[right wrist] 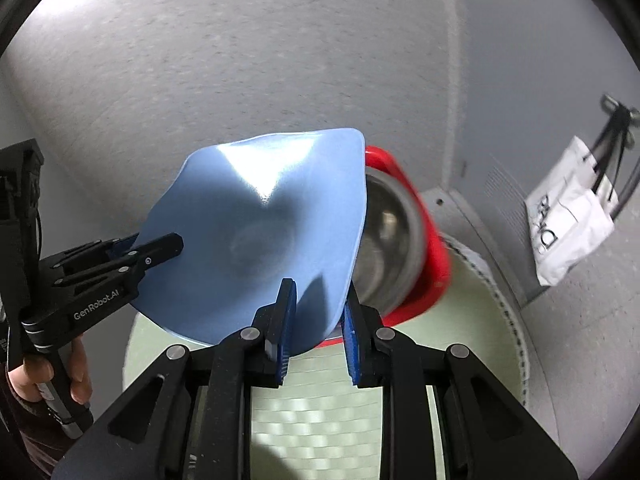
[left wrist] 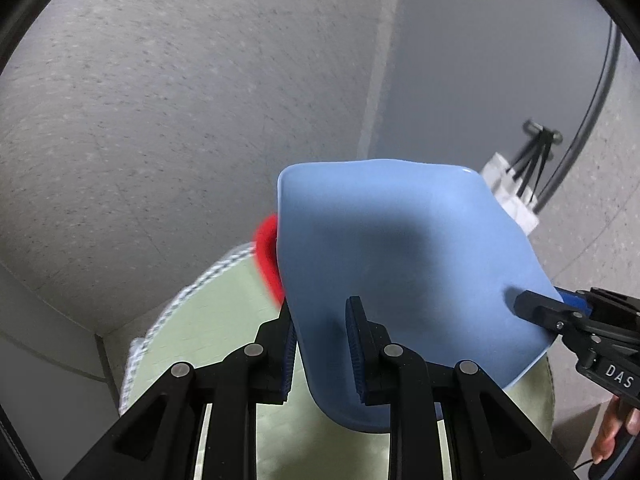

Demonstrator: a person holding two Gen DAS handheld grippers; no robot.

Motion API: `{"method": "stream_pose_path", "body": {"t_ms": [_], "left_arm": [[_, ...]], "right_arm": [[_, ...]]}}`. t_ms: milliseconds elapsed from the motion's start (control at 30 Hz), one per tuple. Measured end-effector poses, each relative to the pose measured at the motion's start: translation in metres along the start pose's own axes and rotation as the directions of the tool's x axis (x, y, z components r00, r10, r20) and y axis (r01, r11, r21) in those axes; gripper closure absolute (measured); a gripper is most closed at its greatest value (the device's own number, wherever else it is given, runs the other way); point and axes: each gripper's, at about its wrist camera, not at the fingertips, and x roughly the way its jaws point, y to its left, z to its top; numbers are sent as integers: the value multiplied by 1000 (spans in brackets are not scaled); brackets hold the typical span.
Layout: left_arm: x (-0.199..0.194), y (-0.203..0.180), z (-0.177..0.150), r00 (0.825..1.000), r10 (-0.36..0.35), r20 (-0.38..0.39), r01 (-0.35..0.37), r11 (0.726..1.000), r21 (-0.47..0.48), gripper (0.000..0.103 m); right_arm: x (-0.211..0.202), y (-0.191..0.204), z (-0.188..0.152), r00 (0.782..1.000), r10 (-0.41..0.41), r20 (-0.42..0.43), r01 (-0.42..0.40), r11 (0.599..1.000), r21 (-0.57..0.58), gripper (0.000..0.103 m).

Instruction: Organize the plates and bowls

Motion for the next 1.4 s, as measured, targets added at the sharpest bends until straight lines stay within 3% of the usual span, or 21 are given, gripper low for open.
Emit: {"method": "stream_pose_path", "body": {"t_ms": [200, 467, 533, 567, 600, 667, 700, 933, 1000, 1067, 1267, 1400], "left_arm": [[51, -9, 2, 996, 28, -81, -27, 1000, 15, 83], [90, -24, 27, 993, 52, -105, -50, 998, 24, 78], [86, -28, 25, 993, 48, -106, -46, 999, 22, 73], [84, -28, 25, 993, 45, -105, -43, 999, 17, 64], [78, -26, 23, 994, 44, -98, -43, 999, 11, 51], [69, -26, 22, 997, 46, -67, -46, 999, 9, 43], [65, -28, 20, 997, 43, -62, -42, 999, 13, 42], [-7, -24, -9, 1000, 21, 22, -22, 1000, 20, 36], [-36, -19, -22, 998, 17, 64, -18, 1000, 25, 27], [-63, -17, -34, 994, 17, 110, -22, 999, 38, 25], [-140, -11, -91, 974, -13, 226, -7, 996, 87, 13], [-166, -5, -143, 974, -49, 222, 22, 992, 123, 13]], "right_arm": [[38, -37, 5, 998, -7, -55, 9, 999, 45, 81], [52, -44, 4, 997, -9, -75, 13, 999, 46, 78], [53, -44, 4, 997, -17, -72, 20, 999, 48, 77], [53, -44, 3, 997, -18, -71, 22, 999, 50, 73], [53, -44, 3, 997, -19, -72, 22, 999, 47, 66], [49, -41, 0, 997, -41, -60, 44, 998, 48, 51], [48, -41, -1, 998, -42, -52, 44, 998, 50, 49], [7, -35, -10, 998, -65, 11, 64, 994, 86, 46], [-12, -32, -14, 996, -73, 44, 68, 993, 93, 42], [-40, -24, -20, 992, -90, 93, 80, 992, 100, 37], [-106, 9, -48, 972, -124, 199, 102, 988, 119, 28], [-130, 30, -78, 966, -130, 223, 106, 988, 113, 27]]}}
